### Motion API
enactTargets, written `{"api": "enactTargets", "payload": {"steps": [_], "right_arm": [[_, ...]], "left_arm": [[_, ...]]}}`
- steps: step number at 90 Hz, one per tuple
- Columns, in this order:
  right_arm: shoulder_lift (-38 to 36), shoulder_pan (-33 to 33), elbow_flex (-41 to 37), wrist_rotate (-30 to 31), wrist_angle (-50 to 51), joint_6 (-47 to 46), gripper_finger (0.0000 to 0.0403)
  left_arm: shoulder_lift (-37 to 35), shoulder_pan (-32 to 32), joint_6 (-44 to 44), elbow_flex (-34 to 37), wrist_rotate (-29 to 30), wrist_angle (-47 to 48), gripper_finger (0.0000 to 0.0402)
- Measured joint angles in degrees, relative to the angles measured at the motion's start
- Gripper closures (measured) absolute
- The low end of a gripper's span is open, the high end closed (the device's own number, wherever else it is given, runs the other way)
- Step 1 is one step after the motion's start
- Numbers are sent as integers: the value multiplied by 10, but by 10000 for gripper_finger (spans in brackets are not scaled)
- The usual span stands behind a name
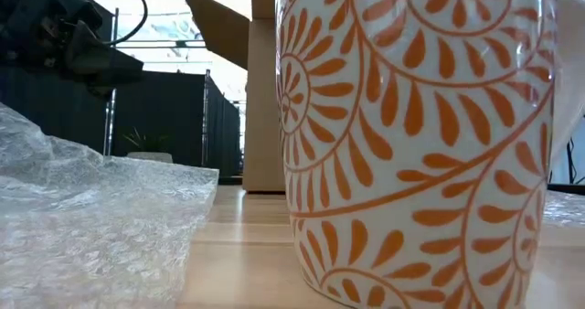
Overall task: Wrap mug
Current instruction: Wrap the red mug with bubble wrap
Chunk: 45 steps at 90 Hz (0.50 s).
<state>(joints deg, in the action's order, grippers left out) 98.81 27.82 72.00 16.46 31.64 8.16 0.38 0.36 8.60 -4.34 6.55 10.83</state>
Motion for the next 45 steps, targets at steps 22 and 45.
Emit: {"api": "enactTargets", "payload": {"steps": [22,45], "right_arm": [[54,-19,2,6,-2,-4,233],[84,-36,1,-3,6,-3,248]], "left_arm": [[0,0,0,0,0,0,275],[0,0,0,0,0,0,275]]}}
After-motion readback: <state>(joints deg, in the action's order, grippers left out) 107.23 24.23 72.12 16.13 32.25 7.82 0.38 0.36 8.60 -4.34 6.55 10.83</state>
